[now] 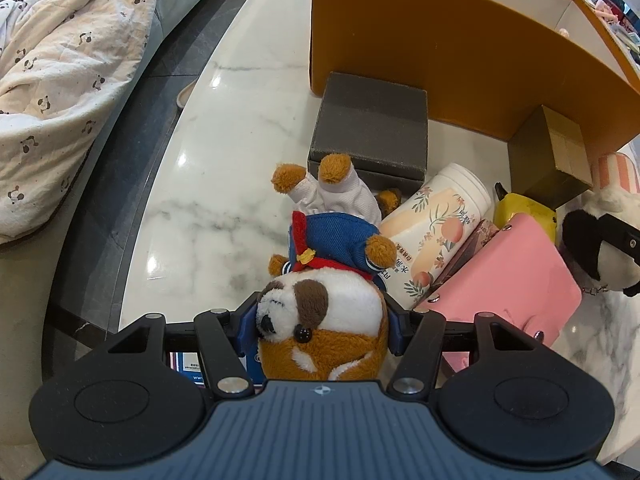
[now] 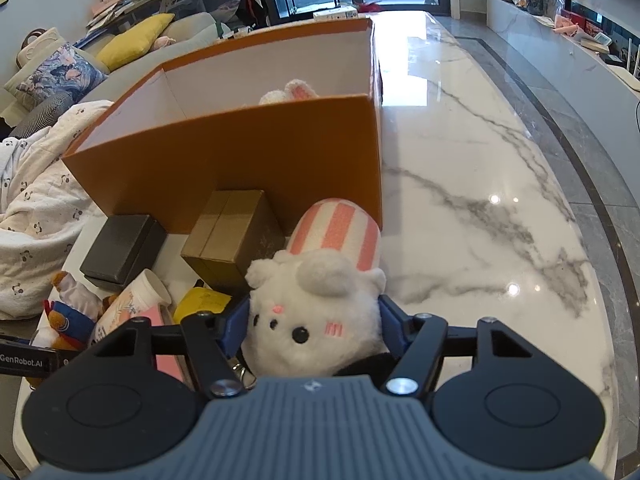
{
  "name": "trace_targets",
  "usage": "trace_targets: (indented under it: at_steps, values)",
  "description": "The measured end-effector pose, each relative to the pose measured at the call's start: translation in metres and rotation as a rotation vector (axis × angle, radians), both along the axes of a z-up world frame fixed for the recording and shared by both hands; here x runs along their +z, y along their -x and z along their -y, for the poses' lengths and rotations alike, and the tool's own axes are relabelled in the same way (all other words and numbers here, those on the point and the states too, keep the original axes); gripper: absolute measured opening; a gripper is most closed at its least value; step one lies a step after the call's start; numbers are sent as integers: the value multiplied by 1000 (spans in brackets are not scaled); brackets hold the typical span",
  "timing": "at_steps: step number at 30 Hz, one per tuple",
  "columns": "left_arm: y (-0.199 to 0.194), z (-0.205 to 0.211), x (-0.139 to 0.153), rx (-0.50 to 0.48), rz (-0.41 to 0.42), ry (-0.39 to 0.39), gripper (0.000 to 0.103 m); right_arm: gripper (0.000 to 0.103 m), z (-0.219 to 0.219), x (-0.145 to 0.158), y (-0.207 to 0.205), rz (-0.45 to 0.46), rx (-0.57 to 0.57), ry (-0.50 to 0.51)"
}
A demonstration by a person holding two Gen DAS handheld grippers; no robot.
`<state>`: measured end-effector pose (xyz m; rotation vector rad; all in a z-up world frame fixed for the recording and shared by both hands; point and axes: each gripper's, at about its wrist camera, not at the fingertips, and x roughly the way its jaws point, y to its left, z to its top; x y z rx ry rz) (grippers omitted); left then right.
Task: Organize objects
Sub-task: 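Lift the brown dog and striped-hat plush and carry them over the box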
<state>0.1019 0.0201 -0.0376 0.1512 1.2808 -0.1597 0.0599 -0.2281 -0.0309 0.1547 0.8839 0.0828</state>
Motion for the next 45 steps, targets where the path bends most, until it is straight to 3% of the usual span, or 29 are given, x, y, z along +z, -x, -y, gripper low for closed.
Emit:
trace_targets:
  at_steps: [36, 45]
  values:
    - [15, 5, 30, -46, 69, 38, 68, 68, 3, 33, 49, 81, 60, 16]
    - [18, 10, 43, -55, 121, 48, 68, 68, -1, 43, 54, 112, 68, 31]
